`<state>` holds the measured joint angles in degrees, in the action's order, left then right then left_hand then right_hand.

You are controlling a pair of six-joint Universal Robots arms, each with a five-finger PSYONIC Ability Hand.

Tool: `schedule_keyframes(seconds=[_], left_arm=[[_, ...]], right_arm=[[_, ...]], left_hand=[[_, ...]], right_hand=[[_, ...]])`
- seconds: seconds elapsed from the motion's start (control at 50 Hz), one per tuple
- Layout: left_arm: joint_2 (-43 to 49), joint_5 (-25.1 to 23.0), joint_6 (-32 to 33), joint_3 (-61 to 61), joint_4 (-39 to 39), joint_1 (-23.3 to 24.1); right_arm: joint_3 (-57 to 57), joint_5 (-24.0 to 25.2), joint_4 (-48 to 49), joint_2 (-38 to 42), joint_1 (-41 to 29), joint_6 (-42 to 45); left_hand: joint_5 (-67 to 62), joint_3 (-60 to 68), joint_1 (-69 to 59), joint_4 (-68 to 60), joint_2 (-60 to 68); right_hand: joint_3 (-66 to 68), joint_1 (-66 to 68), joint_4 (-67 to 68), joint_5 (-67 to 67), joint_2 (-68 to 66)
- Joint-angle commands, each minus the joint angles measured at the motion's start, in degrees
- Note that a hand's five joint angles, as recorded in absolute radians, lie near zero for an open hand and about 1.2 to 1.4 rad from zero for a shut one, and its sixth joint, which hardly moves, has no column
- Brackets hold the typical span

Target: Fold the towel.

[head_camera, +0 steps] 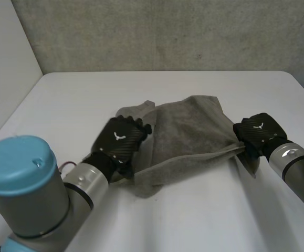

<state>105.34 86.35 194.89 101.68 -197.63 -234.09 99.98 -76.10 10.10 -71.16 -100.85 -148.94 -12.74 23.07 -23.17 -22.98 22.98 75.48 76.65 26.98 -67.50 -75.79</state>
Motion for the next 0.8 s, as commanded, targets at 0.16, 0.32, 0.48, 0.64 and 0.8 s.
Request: schedule_keyframes(seconds=[0.16, 0.32, 0.48, 0.64, 0.8], left_arm=[[0.31, -5.32, -0.13, 1.50, 1.37, -11.38], [0.22, -10.77, -0.30, 4.58, 3.04, -15.95], [1.19, -16.65, -0.74, 6.51, 3.04, -18.15], [3.47, -17.62, -0.92, 6.77, 2.86, -17.27], [6.81, -17.71, -2.41, 5.99, 2.51, -16.83]], right_arm=[[-0.58, 0.26, 0.18, 0.93, 2.50, -0.12], [-1.72, -0.45, -0.08, 2.86, 3.73, -1.00], [-3.22, -0.98, -0.43, 5.41, 3.91, -1.00], [-3.04, -0.98, -0.52, 5.41, 3.91, -1.00], [-3.04, -0.98, -0.52, 5.41, 3.91, -1.00]], left_hand=[[-4.80, 4.47, -4.37, -4.56, 4.56], [-9.68, 9.35, -9.25, -9.44, 9.44], [-9.68, 9.35, -9.25, -9.44, 9.44], [-14.20, 13.87, -13.77, -13.96, 13.96], [-18.26, 17.93, -17.83, -18.02, 18.02]], right_hand=[[4.52, 3.35, 53.02, -2.50, -4.21], [4.52, 3.35, 53.02, -2.50, -4.21], [4.52, 3.35, 53.02, -2.50, -4.21], [4.52, 3.35, 53.02, -2.50, -4.21], [4.52, 3.35, 53.02, -2.50, -4.21]])
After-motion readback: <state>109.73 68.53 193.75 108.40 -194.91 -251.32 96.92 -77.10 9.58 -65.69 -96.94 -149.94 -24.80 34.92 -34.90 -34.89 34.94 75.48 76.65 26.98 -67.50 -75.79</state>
